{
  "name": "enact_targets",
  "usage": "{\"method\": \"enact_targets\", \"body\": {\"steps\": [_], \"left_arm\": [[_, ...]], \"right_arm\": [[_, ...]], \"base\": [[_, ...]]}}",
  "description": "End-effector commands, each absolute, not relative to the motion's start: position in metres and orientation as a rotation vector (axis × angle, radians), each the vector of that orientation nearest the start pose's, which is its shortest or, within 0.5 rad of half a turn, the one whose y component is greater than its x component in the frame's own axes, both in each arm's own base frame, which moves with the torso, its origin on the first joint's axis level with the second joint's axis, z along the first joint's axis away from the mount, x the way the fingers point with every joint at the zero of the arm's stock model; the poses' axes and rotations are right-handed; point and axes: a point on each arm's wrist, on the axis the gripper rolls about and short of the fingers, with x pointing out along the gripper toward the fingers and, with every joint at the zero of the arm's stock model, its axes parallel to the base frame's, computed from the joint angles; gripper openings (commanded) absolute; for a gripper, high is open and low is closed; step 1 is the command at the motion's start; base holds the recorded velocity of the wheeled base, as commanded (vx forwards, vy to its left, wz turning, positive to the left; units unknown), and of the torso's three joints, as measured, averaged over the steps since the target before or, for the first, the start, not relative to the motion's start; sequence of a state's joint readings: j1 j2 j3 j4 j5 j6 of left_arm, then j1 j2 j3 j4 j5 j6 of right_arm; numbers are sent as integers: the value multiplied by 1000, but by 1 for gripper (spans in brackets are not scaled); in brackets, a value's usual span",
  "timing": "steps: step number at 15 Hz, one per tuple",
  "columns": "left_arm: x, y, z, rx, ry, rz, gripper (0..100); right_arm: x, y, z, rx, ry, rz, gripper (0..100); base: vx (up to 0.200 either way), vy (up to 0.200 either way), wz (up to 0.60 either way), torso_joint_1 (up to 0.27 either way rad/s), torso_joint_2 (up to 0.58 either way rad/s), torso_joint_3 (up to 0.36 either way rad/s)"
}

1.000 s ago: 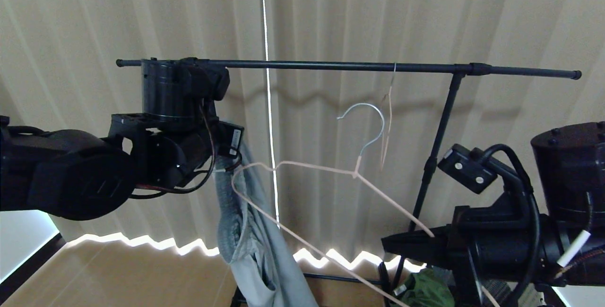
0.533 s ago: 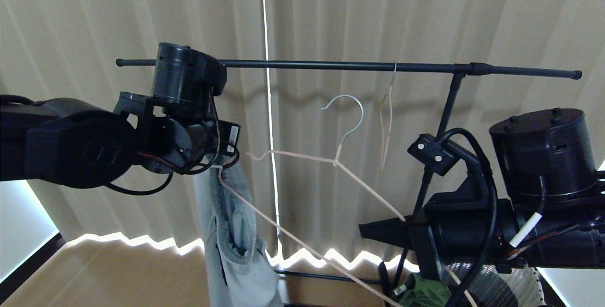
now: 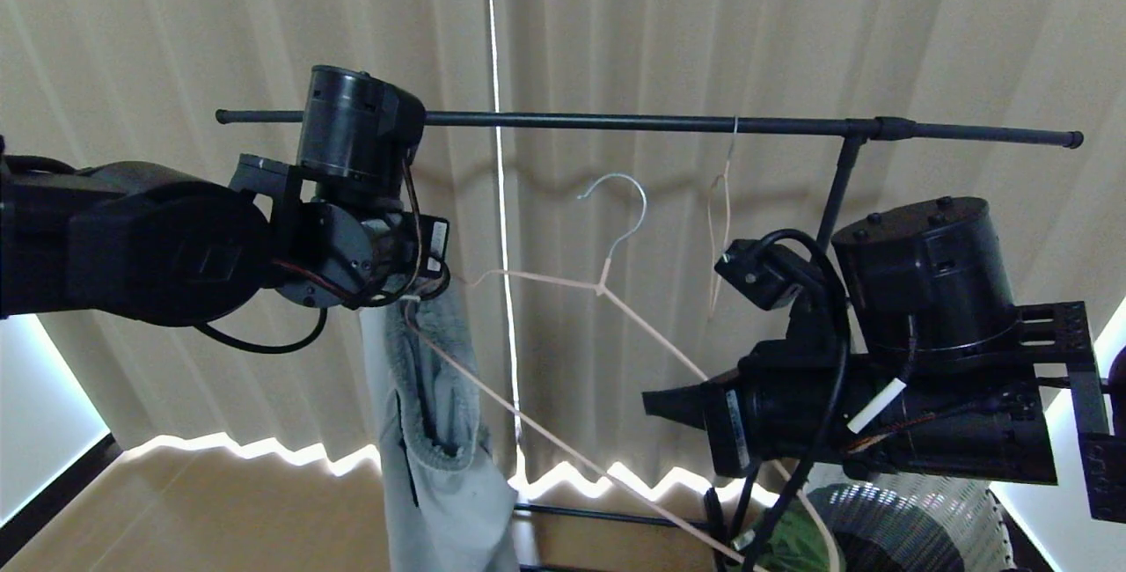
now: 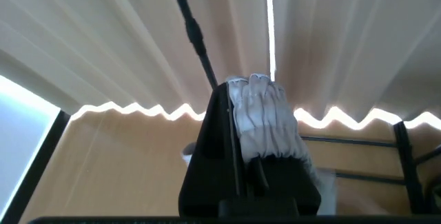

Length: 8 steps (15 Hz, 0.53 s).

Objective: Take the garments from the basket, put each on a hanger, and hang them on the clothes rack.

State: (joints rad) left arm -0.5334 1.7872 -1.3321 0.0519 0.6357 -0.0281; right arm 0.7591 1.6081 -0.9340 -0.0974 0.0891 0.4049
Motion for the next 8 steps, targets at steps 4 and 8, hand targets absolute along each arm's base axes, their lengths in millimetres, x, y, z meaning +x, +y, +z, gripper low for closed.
{"method": "enact_targets", "body": {"steps": [4,8], "left_arm": [[294,-162,236,273,446,99,0],[287,-180,245,214,406,50,0]], "right_arm": [[213,204,188,194,677,666,0],[210,209,185,184,687,679,0]], "base": [[0,0,0,0,0,0],[0,0,0,0,0,0]]}}
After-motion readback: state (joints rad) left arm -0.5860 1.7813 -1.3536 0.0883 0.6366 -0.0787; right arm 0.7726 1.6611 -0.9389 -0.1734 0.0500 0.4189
